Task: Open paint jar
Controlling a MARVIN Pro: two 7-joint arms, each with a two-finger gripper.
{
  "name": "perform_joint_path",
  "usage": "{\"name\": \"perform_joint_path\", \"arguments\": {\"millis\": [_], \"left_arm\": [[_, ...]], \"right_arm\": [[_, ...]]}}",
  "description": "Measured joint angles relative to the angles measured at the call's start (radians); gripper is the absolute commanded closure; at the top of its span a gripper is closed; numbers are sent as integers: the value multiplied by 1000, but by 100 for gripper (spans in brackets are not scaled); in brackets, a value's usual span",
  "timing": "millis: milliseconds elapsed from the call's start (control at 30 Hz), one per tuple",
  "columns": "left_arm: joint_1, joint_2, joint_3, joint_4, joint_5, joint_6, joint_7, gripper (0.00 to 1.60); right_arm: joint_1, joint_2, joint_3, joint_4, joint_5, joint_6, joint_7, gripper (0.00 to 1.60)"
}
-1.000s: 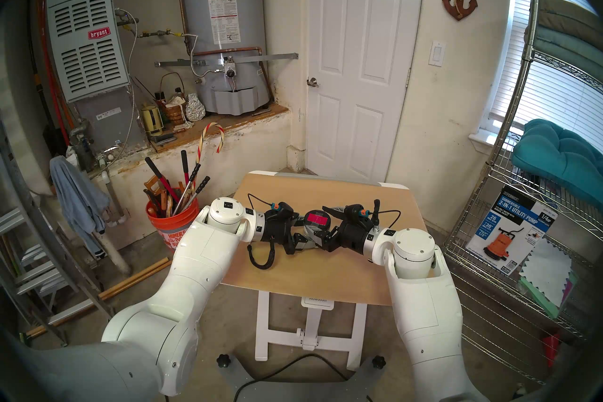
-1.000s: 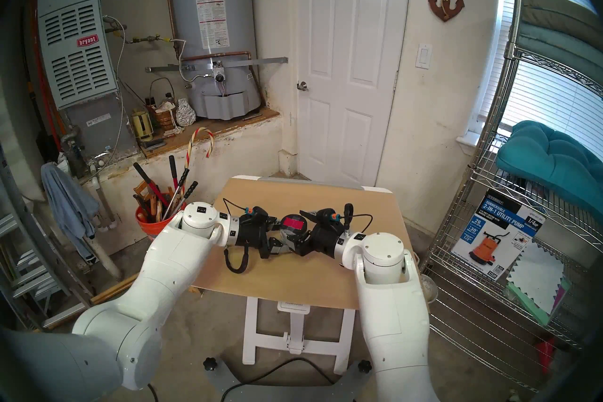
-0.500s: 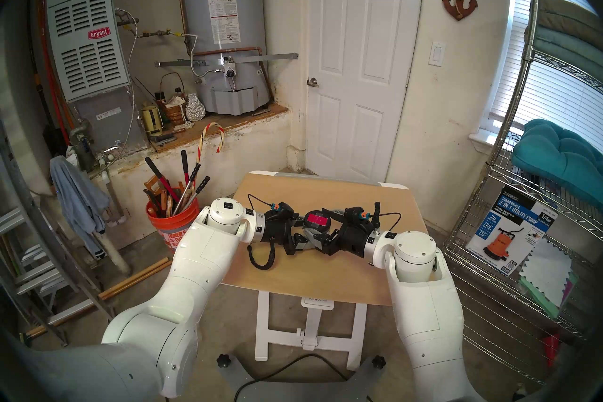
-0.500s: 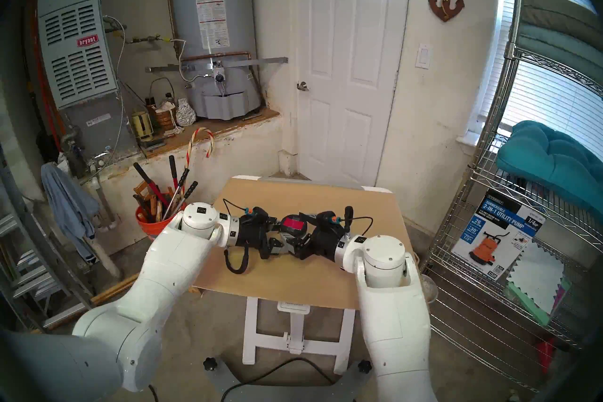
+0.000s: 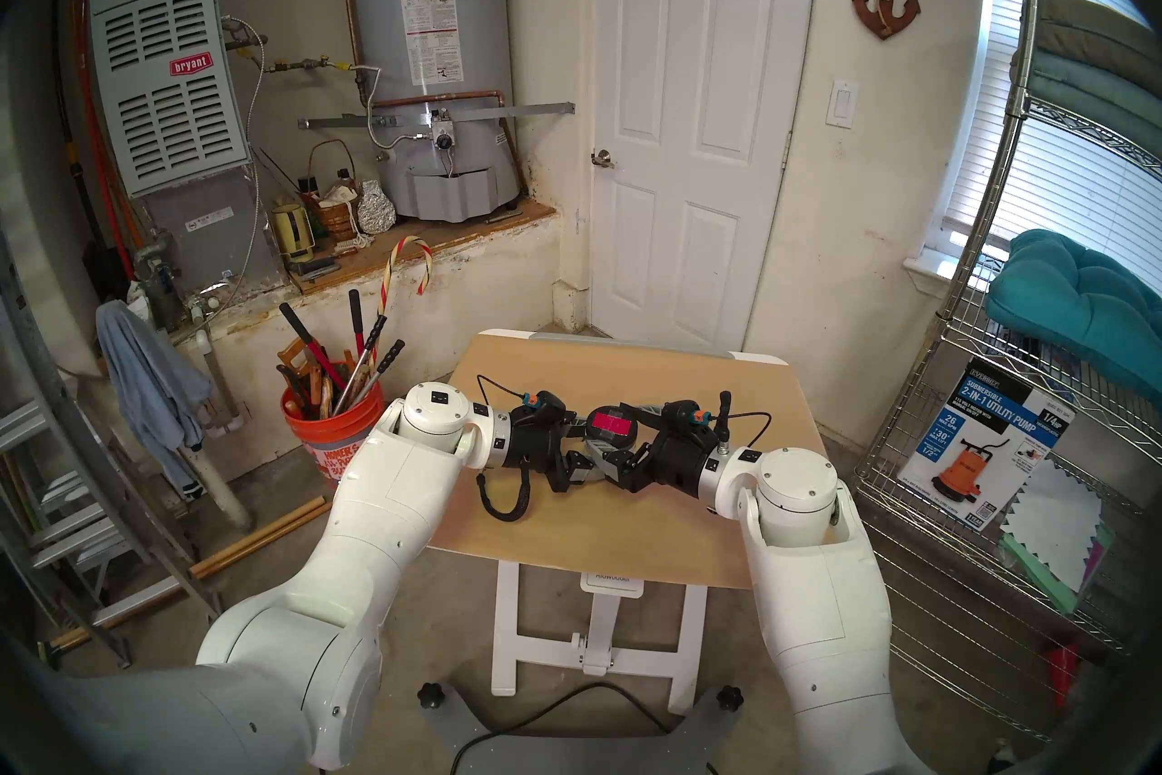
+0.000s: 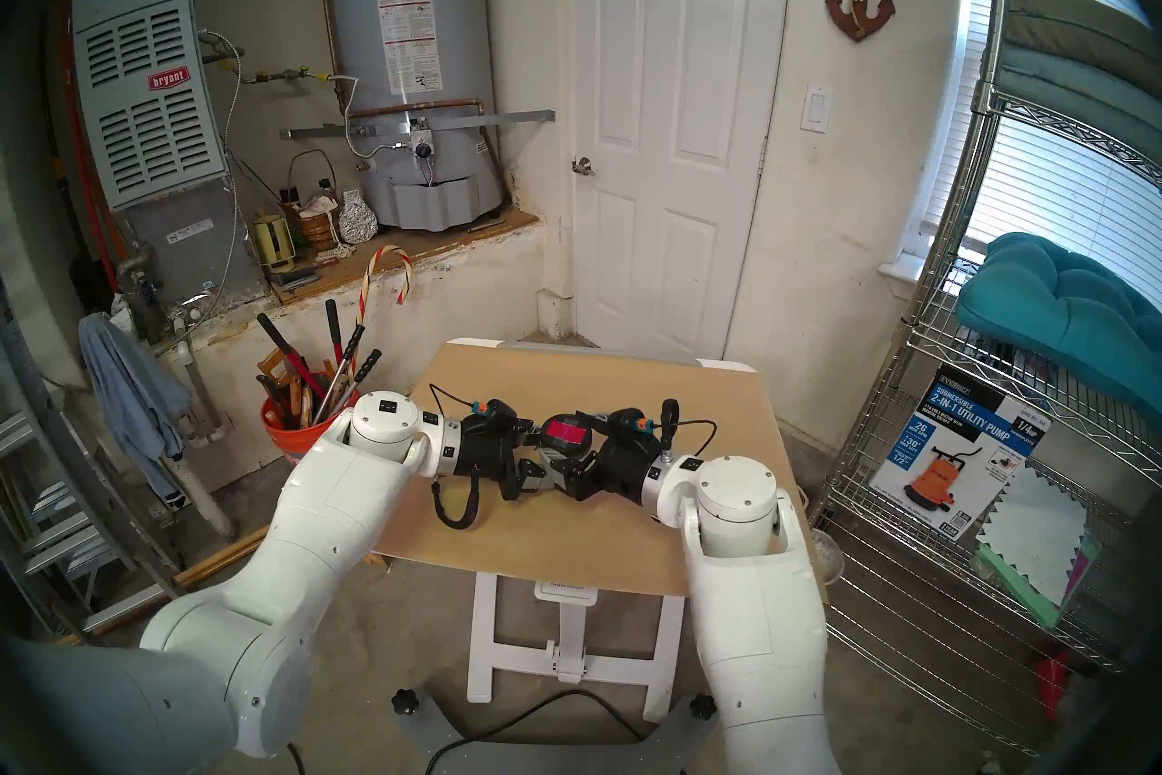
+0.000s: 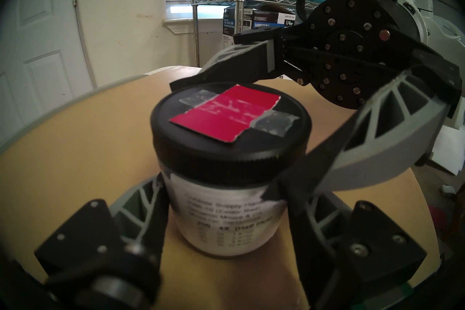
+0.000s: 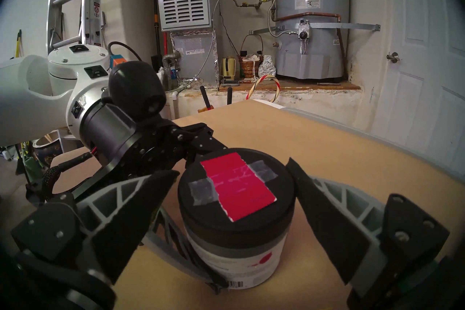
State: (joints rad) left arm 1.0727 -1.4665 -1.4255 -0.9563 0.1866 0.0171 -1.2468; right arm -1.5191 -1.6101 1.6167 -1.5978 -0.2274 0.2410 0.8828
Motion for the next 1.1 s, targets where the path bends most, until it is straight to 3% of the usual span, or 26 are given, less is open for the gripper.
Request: {"name": "perform_joint_path", "arguments": {"millis": [100, 167, 333, 467, 500, 567, 600, 800, 933, 1100], "left_arm": [[1, 0, 0, -2, 1, 1, 0, 160], [1, 0, -1, -3, 2, 2, 0, 160], [2, 0, -4, -6, 4, 5, -1, 160], [3, 0, -5, -7, 5, 7, -3, 160], [3, 0, -6, -7, 6, 7, -3, 160], [3, 0, -7, -7, 6, 8, -6, 160], [3, 1, -7, -7, 7, 9, -7, 160], [3, 1, -8, -7, 8, 9, -16, 160], [2, 1, -10, -5, 9, 10, -21, 160], [-1, 1, -10, -2, 11, 10, -27, 160]], "right_arm": [[0, 0, -1, 2, 0, 0, -3, 11], [0, 0, -2, 3, 0, -1, -4, 83], [2, 1, 0, 4, 0, -4, -7, 89], [4, 3, 0, 7, 0, -6, -1, 104], [5, 4, 0, 7, 0, -6, 1, 117], [7, 8, 0, 9, 0, -7, 8, 119], [8, 10, 0, 10, 0, -8, 11, 129], [20, 32, -5, 21, 0, -24, 39, 138], [40, 54, -8, 47, 8, -49, 74, 160], [72, 82, -13, 86, 18, -83, 122, 160]]}}
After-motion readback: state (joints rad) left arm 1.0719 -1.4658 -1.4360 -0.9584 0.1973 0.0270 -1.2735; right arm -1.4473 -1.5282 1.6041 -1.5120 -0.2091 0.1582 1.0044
